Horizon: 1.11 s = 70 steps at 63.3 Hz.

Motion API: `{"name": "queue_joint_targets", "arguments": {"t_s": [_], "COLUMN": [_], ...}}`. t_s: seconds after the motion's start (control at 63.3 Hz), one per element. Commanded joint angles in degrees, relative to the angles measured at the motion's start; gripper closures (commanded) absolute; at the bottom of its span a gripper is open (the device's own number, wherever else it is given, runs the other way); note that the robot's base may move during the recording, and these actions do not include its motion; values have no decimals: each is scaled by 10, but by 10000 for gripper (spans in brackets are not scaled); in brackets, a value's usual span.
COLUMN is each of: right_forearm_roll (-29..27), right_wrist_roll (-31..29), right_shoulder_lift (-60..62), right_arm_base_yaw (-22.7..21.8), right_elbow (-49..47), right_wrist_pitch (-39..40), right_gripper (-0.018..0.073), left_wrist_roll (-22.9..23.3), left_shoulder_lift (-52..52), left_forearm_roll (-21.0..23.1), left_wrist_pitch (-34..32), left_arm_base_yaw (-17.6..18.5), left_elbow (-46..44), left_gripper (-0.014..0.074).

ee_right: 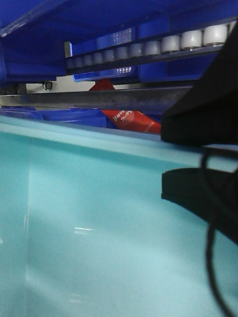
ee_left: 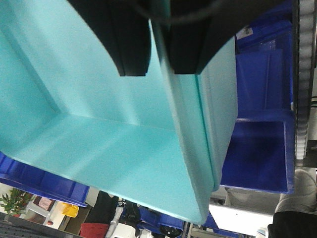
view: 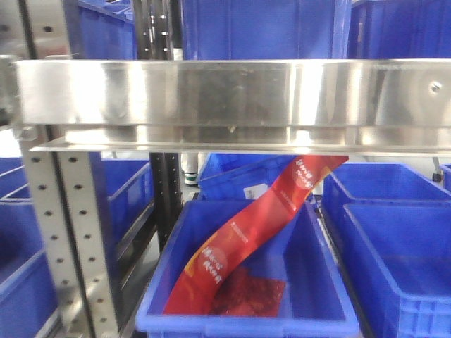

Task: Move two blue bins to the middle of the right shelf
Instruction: 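Move the held bin forward over the upper shelf with both grippers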

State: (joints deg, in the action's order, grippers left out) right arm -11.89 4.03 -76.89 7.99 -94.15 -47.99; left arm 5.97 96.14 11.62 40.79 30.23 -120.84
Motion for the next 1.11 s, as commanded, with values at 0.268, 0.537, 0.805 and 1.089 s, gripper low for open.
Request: {"name": "queue_joint_targets", "arguments": {"t_s": [0.268, 0.537, 0.805, 1.089], "right_forearm_roll": [-52, -52, -52, -52], "right_wrist_roll": [-7, -7, -7, -7], "right_shoulder_lift": [9, 9, 9, 9], "right_arm_base_yaw": [7, 7, 7, 7], "right_elbow": [-11, -11, -11, -11], "right_wrist_pitch": [66, 66, 66, 66], "right_gripper": [713, 713, 713, 713], "left_wrist_roll": [1, 1, 1, 1], "left_shoulder_lift": [-9, -9, -9, -9], "left_forearm_roll": [56, 56, 56, 56], "left_wrist_pitch": [-28, -28, -28, -28], "left_arm_base_yaw": [14, 14, 14, 14], "left_elbow": [-9, -9, -9, -9], "left_gripper": [707, 707, 707, 707]}}
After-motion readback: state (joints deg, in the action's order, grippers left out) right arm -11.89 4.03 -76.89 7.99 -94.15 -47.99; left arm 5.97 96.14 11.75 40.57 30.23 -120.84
